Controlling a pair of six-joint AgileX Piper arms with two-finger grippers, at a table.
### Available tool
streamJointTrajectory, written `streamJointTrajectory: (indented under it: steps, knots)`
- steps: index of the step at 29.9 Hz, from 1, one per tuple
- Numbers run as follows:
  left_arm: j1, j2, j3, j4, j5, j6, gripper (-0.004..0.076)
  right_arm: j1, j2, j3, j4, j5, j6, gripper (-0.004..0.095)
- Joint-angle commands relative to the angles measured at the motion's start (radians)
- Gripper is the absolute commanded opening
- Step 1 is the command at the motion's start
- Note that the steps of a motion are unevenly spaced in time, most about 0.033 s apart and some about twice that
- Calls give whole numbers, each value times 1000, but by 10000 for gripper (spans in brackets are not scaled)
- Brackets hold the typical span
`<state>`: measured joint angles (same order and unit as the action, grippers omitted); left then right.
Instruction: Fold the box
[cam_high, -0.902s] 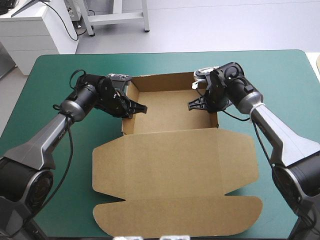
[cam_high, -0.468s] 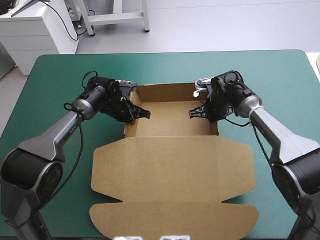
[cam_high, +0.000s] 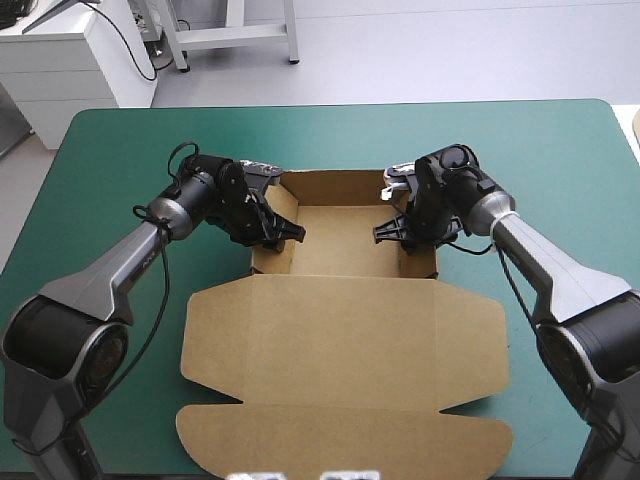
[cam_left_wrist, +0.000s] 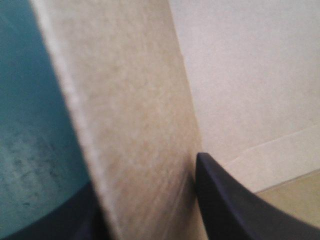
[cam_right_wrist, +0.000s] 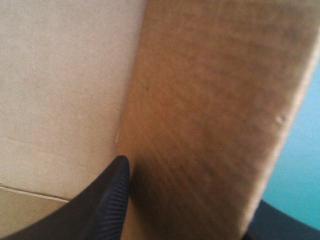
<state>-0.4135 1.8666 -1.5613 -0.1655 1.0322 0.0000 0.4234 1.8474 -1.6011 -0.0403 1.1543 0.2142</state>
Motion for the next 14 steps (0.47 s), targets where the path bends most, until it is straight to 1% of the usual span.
streamJointTrajectory:
  steps: [1, 5, 9, 14]
  knots:
    - [-8, -51, -52, -27, 2, 0, 419, 4, -50, -67, -42, -20, -18, 468]
    - [-8, -51, -127, -13, 48, 0, 426, 4, -50, -141, -96, 20, -18, 468]
    - [-8, -51, -223, 58, 107, 0, 426, 4, -50, -196, -139, 53, -22, 468]
    - [-8, -51, -348, 182, 233, 0, 426, 4, -50, -246, -168, 91, -74, 467]
